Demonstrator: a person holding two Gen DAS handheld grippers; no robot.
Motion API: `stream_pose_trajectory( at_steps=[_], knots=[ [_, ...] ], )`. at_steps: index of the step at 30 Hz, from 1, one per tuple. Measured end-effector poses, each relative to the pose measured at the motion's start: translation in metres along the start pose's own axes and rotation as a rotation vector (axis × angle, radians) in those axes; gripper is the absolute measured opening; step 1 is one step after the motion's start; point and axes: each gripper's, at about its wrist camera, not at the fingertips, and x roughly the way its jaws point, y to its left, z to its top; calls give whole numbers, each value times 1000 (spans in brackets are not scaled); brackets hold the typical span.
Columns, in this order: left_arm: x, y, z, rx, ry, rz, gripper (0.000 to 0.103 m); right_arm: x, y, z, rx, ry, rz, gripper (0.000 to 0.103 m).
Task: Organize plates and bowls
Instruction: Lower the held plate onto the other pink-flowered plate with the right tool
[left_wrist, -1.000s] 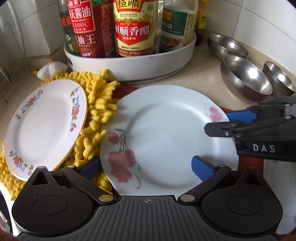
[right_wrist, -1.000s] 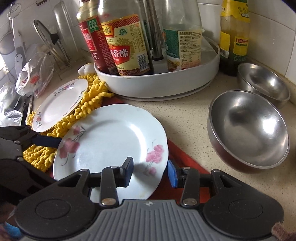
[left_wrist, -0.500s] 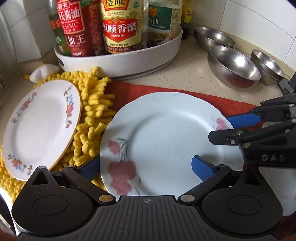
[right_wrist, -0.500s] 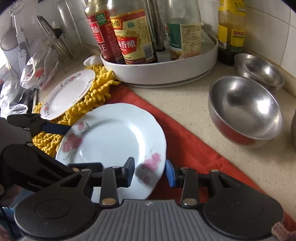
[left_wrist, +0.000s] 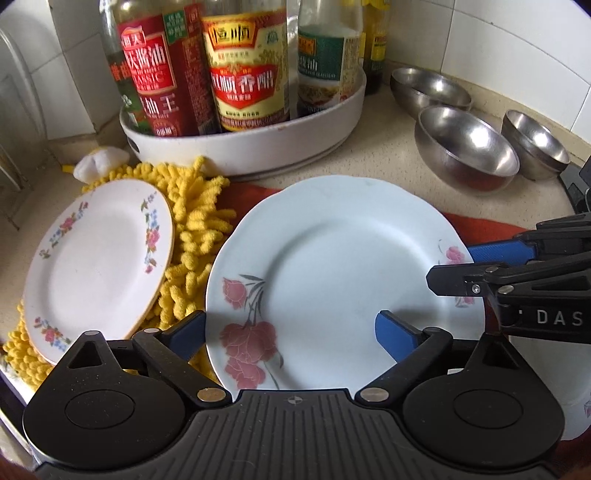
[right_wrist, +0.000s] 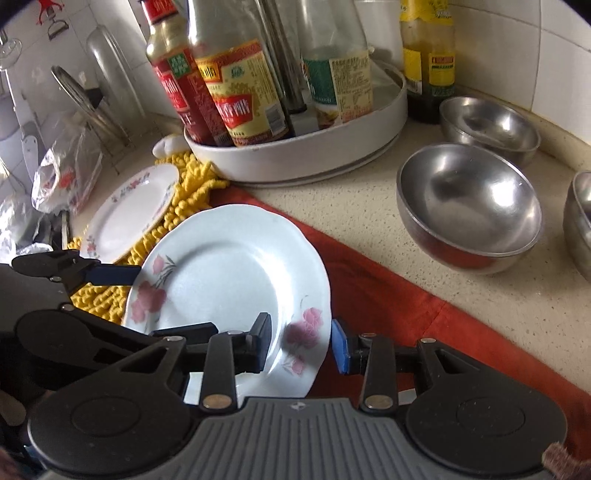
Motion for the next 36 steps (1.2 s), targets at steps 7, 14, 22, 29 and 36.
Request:
stream_pose_trajectory(
  at_steps=[7, 14, 22, 29, 36],
  knots=[
    [-12, -6, 4, 24, -37, -10, 98, -16, 1, -4, 28, -31, -12, 34],
    [-23, -13, 9, 62, -68, -29, 98, -37, 1, -8, 67, -73, -28, 34],
    [-32, -34, 10, 146, -89, -88, 97, -68, -2, -21, 122, -100, -67, 34],
    [-27, -78, 6, 273, -69, -198, 97, -97, -19, -51, 227, -104, -155, 34],
    [-20, -125, 0, 386, -54, -284, 97, -114, -55, -92, 391, -93, -249, 33]
  ],
)
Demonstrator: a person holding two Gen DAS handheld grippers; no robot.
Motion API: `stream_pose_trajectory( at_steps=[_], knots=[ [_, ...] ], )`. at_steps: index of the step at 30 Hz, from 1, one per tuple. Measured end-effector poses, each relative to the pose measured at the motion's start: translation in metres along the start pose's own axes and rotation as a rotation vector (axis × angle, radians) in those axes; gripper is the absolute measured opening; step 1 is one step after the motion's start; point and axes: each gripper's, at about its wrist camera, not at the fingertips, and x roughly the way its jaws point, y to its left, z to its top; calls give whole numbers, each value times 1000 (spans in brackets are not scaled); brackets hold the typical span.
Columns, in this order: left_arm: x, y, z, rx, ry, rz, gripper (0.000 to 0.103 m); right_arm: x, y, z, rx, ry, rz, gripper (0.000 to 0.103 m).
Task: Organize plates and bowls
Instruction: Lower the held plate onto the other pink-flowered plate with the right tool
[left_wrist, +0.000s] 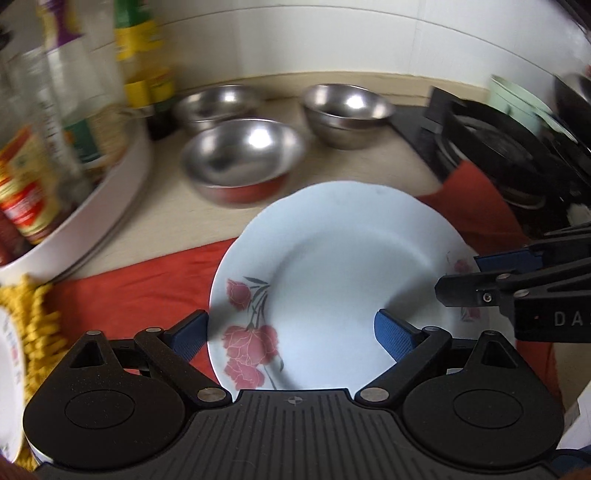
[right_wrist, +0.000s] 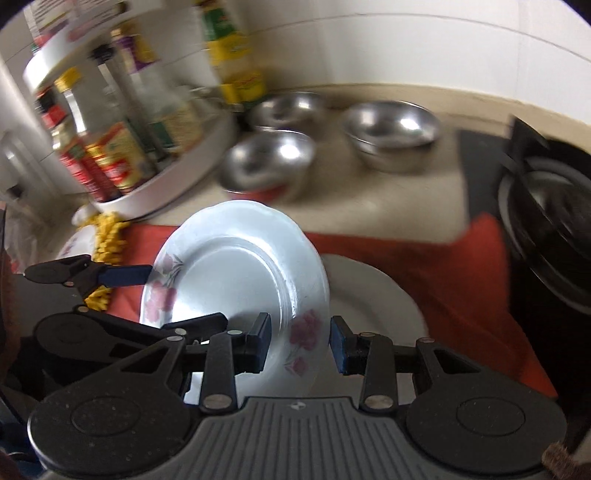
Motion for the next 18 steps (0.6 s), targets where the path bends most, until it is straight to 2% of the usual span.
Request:
stream_pose_trajectory(
  at_steps=[8, 18],
  knots=[
    [13, -28, 8, 71, 16, -18, 95, -10, -39, -13, 93, -14, -52, 33],
    [19, -36, 11, 78, 34, -11, 95, -6, -44, -14, 90, 8, -67, 33]
  ],
)
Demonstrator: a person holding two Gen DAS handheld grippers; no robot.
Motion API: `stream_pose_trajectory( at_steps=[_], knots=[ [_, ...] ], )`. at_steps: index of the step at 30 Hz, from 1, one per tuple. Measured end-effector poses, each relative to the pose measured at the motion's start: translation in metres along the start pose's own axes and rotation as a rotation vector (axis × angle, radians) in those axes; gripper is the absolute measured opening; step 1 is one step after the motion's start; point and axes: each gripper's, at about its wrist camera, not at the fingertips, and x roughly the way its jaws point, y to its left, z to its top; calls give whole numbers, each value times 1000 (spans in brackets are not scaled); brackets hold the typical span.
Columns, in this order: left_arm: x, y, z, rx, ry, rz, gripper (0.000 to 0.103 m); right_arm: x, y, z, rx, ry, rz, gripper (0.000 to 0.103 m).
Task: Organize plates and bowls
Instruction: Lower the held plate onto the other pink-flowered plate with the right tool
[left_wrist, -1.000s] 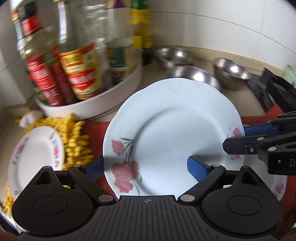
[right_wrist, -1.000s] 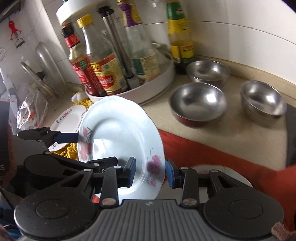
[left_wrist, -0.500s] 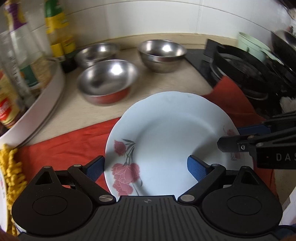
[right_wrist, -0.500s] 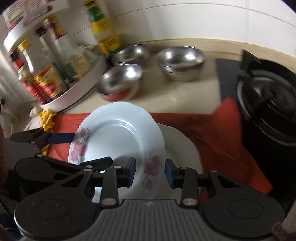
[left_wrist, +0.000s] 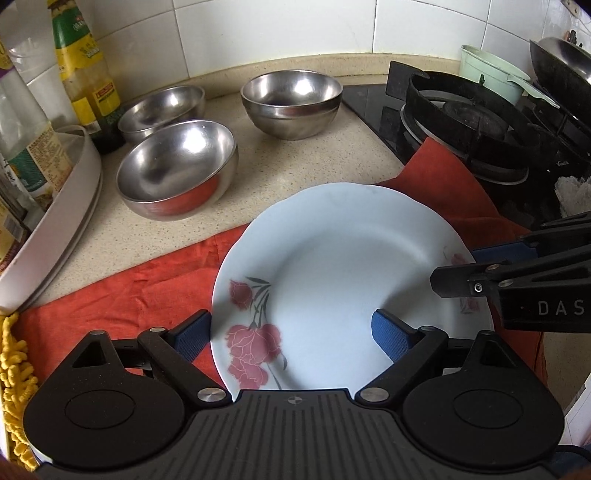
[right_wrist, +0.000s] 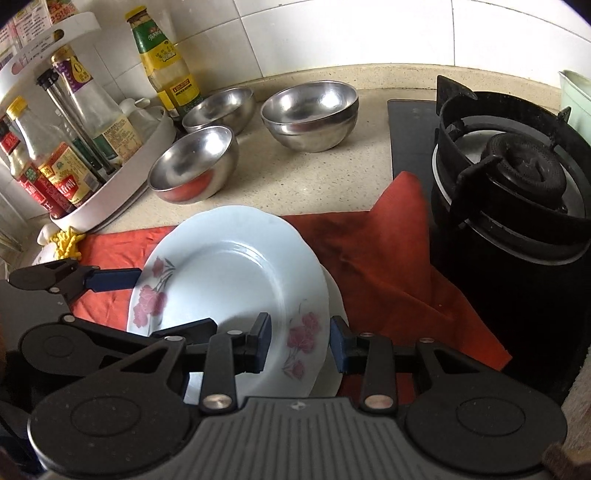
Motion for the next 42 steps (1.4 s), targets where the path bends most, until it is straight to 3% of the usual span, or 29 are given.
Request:
stream_pose_trajectory(
  at_steps=[9, 20, 42],
  knots=[
    [4, 1, 0, 7, 19, -19, 91, 2, 4, 0, -37, -21, -41, 33],
    [5, 0, 1, 31, 8, 0, 93, -6, -6, -1, -63, -62, -107, 33],
    [3, 8, -3, -3, 11, 12, 96, -5, -5, -2, -86, -40, -105, 33]
  ],
)
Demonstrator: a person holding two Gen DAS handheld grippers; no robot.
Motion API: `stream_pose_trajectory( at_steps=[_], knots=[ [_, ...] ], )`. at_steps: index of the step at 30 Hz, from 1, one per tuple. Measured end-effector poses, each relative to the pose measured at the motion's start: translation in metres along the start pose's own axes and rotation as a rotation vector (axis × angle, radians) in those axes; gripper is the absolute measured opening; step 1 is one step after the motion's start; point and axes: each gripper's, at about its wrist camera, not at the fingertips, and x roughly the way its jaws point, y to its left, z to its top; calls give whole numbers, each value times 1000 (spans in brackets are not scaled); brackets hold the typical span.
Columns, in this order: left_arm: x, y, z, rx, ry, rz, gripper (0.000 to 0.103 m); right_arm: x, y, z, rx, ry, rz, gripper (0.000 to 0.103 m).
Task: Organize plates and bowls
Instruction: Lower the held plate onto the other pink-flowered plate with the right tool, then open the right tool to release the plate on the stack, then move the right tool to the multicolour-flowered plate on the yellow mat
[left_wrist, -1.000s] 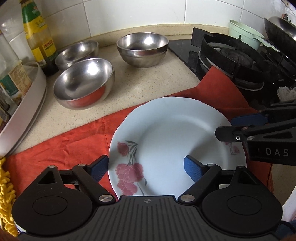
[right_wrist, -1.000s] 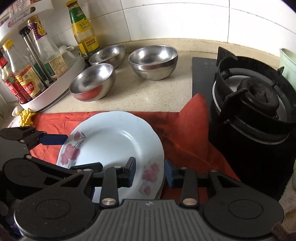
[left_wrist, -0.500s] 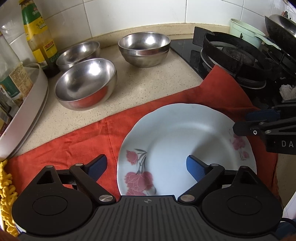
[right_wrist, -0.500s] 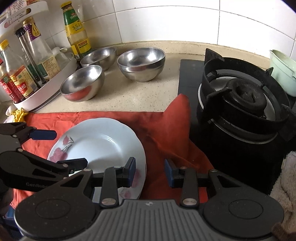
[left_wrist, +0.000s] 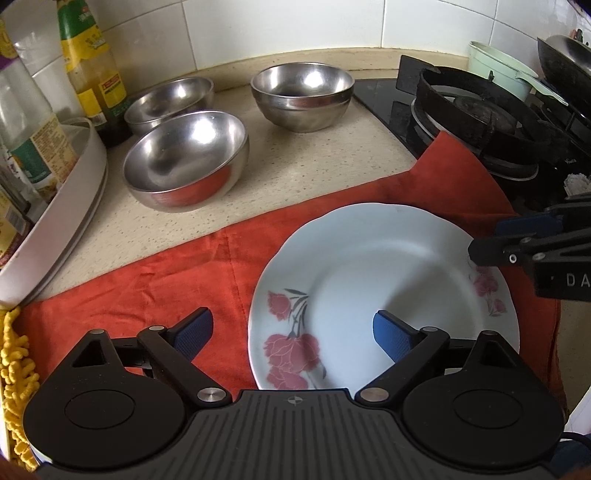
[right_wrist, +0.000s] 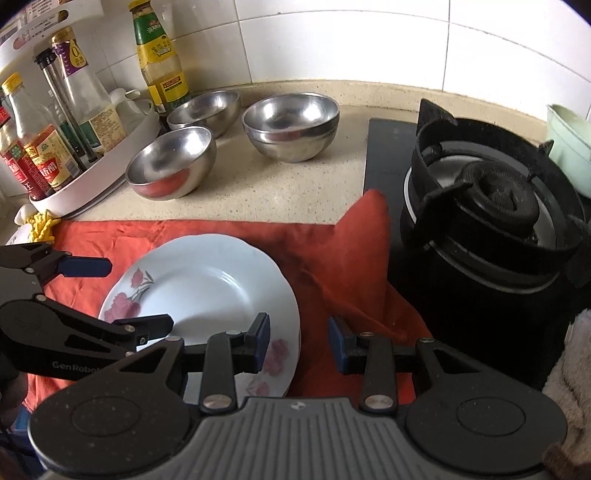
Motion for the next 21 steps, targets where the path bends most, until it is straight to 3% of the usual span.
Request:
stream_pose_trajectory(
  at_steps=[7, 21],
  knots=[
    [-6, 10, -6, -28, -8, 18, 97, -1, 12, 8, -28, -22, 2, 33],
    [-30, 61, -29, -147, -18, 104, 97, 20, 88, 28, -180, -28, 124, 34]
  ],
)
